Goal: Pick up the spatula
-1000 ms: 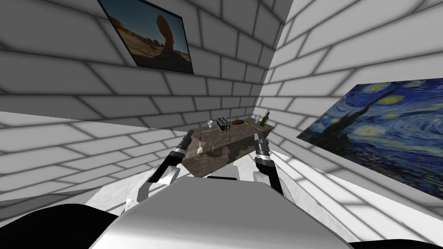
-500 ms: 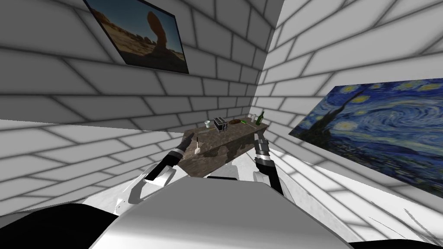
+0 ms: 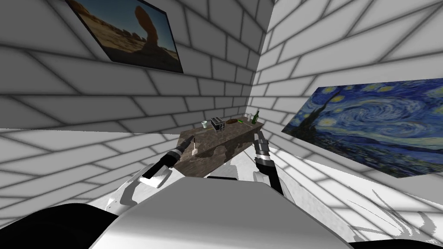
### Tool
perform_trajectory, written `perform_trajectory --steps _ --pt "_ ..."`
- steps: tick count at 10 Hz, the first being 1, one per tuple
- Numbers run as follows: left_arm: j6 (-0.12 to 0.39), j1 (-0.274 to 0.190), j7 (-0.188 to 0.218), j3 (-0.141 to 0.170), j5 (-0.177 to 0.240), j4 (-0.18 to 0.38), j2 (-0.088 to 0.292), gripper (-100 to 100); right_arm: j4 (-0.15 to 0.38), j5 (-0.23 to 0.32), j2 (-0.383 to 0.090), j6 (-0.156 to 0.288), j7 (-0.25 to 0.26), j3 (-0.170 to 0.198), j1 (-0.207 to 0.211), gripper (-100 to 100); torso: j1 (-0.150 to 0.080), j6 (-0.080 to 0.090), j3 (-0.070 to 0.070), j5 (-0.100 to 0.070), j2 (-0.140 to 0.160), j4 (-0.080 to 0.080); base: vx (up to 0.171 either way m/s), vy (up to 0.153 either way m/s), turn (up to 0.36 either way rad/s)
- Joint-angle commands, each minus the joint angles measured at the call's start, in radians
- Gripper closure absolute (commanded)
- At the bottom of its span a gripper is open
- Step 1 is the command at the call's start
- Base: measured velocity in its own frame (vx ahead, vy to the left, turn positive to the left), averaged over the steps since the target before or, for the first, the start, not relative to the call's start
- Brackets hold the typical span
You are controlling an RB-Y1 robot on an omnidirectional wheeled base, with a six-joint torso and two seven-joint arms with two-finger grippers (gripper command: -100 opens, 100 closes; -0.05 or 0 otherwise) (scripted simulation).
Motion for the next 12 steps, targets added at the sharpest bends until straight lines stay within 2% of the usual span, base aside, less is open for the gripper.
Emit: perform_trajectory --steps 1,2,3,4,5,6,7,8,9,10,11,12 --pt "0.050 0.015 -0.007 0.006 0.019 0.008 0.050 -100 0.000 0.000 0.000 0.000 0.000 0.000 0.000 0 0.000 0.000 0.000 0.000 0.000 0.000 -0.008 -0.012 -0.208" --pt "0.057 0.015 -0.007 0.006 0.019 0.008 0.050 -100 0.000 0.000 0.000 0.000 0.000 0.000 0.000 0 0.000 0.001 0.000 0.000 0.000 0.000 -0.007 -0.006 -0.082" --pt "0.098 0.031 -0.011 0.013 0.038 0.011 0.091 -100 0.000 0.000 0.000 0.000 0.000 0.000 0.000 0 0.000 0.000 0.000 0.000 0.000 0.000 -0.004 -0.012 -0.178" --pt "0.107 0.031 -0.011 0.013 0.038 0.011 0.091 -100 0.000 0.000 0.000 0.000 0.000 0.000 0.000 0 0.000 0.000 0.000 0.000 0.000 0.000 -0.004 -0.005 -0.090" --pt "0.143 0.050 -0.014 0.020 0.058 0.014 0.131 -100 0.000 0.000 0.000 0.000 0.000 0.000 0.000 0 0.000 0.000 0.000 0.000 0.000 0.000 -0.002 -0.008 -0.168" --pt "0.157 0.050 -0.014 0.020 0.058 0.014 0.131 -100 0.000 0.000 0.000 0.000 0.000 0.000 0.000 0 0.000 0.000 0.000 0.000 0.000 0.000 -0.002 -0.003 -0.100" --pt "0.189 0.070 -0.015 0.028 0.079 0.017 0.170 -100 0.000 0.000 0.000 0.000 0.000 0.000 0.000 0 0.000 0.000 0.000 0.000 -0.001 0.000 0.001 -0.008 -0.198" --pt "0.206 0.070 -0.015 0.028 0.079 0.017 0.170 -100 0.000 0.000 0.000 0.000 0.000 0.000 0.000 0 0.000 0.000 0.000 0.000 -0.001 0.000 0.001 -0.003 -0.103" --pt "0.246 0.091 -0.015 0.037 0.101 0.020 0.208 -100 0.000 0.000 0.000 0.000 0.000 0.000 0.000 0 0.000 0.000 0.000 0.000 -0.001 0.000 0.005 -0.006 -0.175" --pt "0.255 0.091 -0.015 0.037 0.101 0.020 0.208 -100 0.000 0.000 0.000 0.000 0.000 0.000 0.000 0 0.000 0.000 -0.001 0.000 -0.001 0.000 0.005 0.000 -0.096" --pt "0.295 0.114 -0.014 0.047 0.125 0.023 0.243 -100 0.000 0.000 0.000 0.000 0.000 0.000 0.000 0 0.000 0.000 -0.001 0.000 -0.001 0.000 0.009 -0.004 -0.194" --pt "0.303 0.114 -0.014 0.047 0.125 0.023 0.243 -100 0.000 0.000 0.000 0.000 0.000 0.000 0.000 0 0.000 0.000 -0.001 0.000 -0.001 0.000 0.007 0.000 -0.125"
